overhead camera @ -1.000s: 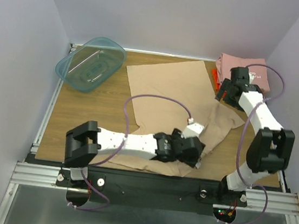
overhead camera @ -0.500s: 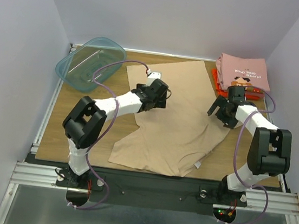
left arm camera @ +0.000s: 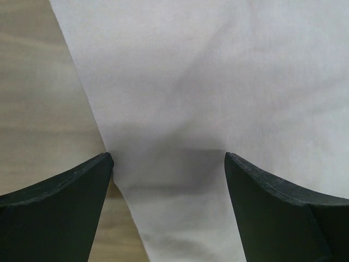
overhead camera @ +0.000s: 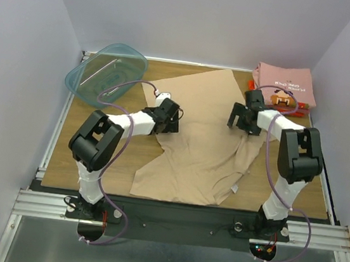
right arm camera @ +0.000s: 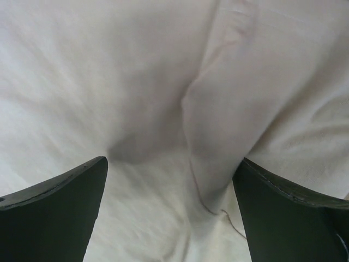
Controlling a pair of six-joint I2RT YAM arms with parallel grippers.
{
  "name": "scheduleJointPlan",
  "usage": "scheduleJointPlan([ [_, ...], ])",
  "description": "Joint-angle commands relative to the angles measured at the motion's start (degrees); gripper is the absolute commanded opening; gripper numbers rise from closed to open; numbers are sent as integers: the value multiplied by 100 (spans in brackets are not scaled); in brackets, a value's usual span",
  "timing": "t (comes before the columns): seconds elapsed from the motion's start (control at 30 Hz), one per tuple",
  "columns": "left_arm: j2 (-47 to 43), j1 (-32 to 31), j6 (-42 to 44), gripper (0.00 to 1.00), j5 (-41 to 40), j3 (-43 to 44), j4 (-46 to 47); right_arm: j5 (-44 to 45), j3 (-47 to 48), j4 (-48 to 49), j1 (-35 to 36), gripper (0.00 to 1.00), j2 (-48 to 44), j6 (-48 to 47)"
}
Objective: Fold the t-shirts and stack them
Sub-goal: Flatten the tshirt out
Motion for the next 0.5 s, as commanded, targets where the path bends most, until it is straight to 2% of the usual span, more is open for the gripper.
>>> scheduleJointPlan([
  [0.0, -647, -55, -606, 96, 308, -1061, -274, 69, 728, 91, 665, 100, 834, -217],
  [0.03, -789, -72, -747, 96, 352, -1291, -291, 139, 731, 73, 745, 100, 968, -218],
  [0.17, -1569, -502, -1652, 96, 676, -2390, -204, 666, 1696, -137, 1097, 100, 1741, -568],
  [0.23, -1887, -1079, -2238, 96, 870, -2768, -247, 982, 2303, -269, 1281, 100, 2170, -805],
  [0.33, -2090, -1810, -2838, 96, 1283, -2954, -195, 1089, 2891, -410, 1475, 100, 2488, -1070],
  [0.37, -2161, -2326, -3093, 96, 1362, -2920, -177, 1020, 3015, -419, 1606, 100, 2585, -1271],
  [0.47, -2231, -2970, -3323, 96, 1399, -2631, -177, 624, 3402, -437, 1844, 100, 2543, -1553],
])
